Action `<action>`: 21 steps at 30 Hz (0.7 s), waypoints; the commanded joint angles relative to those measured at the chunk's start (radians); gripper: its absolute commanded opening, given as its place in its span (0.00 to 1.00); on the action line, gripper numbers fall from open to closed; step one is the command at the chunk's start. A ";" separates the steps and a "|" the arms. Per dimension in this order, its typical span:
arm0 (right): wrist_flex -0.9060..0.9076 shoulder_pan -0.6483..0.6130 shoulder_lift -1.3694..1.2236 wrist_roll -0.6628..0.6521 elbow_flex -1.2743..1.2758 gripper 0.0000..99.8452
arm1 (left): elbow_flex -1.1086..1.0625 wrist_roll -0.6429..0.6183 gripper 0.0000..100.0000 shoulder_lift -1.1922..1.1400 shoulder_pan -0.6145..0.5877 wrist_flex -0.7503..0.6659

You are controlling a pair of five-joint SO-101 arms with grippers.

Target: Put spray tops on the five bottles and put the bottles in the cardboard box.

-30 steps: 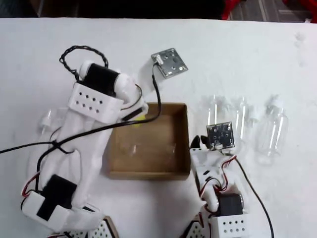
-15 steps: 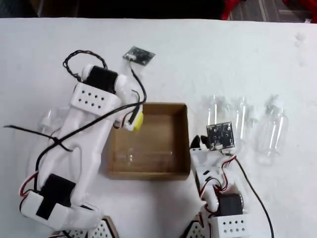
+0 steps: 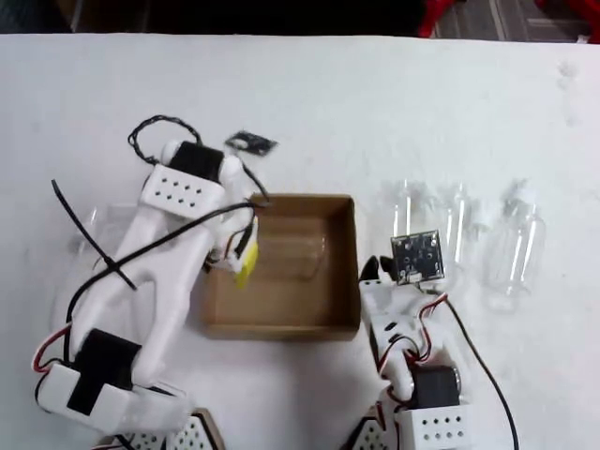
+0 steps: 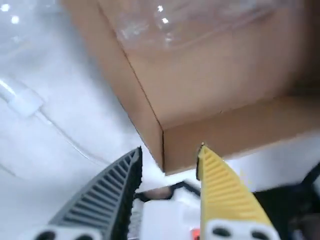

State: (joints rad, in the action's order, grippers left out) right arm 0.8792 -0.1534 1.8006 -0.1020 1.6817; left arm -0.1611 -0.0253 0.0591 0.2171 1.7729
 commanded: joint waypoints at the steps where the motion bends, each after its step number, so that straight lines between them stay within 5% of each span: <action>1: 0.002 -0.007 0.001 -0.011 0.009 0.02 | 0.000 -0.351 0.17 0.033 -0.013 -0.078; 9: 0.002 -0.007 0.001 -0.011 0.009 0.02 | -0.014 -0.516 0.19 0.030 -0.013 -0.157; 16: 0.002 -0.007 0.001 -0.011 0.009 0.02 | -0.120 -0.641 0.46 0.031 0.005 -0.167; 21: 0.002 -0.007 0.001 -0.011 0.009 0.02 | -0.176 -0.586 0.48 0.033 0.013 -0.164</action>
State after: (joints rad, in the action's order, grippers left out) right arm 0.8792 -0.1534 1.8006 -0.1020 1.6817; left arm -0.3191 -0.6498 0.0591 0.2156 1.6195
